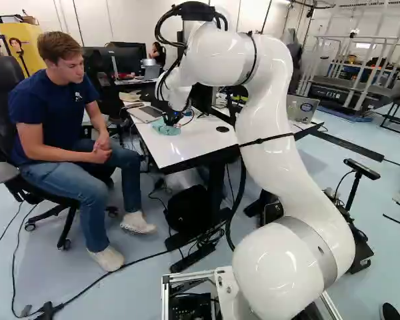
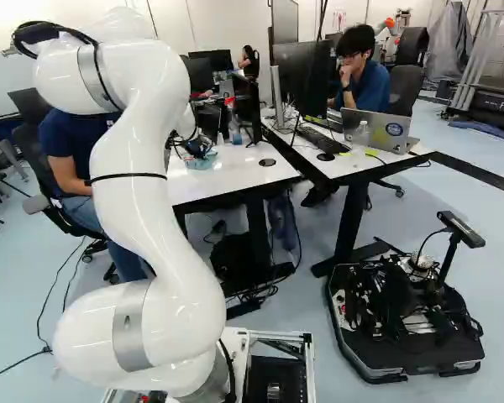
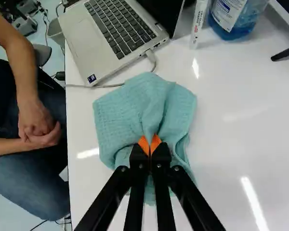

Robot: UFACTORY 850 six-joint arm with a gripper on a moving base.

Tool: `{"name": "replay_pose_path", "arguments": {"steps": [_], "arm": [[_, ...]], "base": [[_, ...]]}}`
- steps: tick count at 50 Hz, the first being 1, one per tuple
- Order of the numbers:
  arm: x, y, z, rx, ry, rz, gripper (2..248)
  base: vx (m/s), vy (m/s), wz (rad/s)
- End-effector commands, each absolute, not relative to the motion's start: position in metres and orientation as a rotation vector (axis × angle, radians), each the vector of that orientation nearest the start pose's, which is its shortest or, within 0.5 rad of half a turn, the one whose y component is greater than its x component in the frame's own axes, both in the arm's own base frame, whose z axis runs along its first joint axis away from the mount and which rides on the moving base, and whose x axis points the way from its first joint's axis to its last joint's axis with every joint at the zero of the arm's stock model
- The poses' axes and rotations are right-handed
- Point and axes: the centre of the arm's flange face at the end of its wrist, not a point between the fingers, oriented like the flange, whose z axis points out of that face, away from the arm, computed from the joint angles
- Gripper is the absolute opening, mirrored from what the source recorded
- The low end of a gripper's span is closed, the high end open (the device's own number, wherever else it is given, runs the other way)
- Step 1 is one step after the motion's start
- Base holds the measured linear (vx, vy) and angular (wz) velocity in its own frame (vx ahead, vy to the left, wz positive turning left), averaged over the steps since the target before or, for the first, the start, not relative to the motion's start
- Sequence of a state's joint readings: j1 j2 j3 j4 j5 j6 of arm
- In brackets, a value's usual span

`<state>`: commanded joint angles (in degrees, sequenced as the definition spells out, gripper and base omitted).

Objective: Clean the table with the green towel

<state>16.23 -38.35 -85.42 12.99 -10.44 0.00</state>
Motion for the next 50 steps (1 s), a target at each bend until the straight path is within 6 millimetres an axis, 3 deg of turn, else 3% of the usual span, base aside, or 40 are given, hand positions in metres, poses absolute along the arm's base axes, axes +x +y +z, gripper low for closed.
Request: {"name": "replay_pose_path", "arguments": {"steps": [26,39,50], "arm": [[0.652,0.164,0.422,-2.840,-0.043,-0.854,24],[0.665,0.144,0.421,-2.844,0.002,-0.870,24],[0.683,0.144,0.419,-2.835,0.011,-0.894,24]], "base": [[0.000,0.000,0.000],[0.000,0.000,0.000],[0.000,0.000,0.000]]}}
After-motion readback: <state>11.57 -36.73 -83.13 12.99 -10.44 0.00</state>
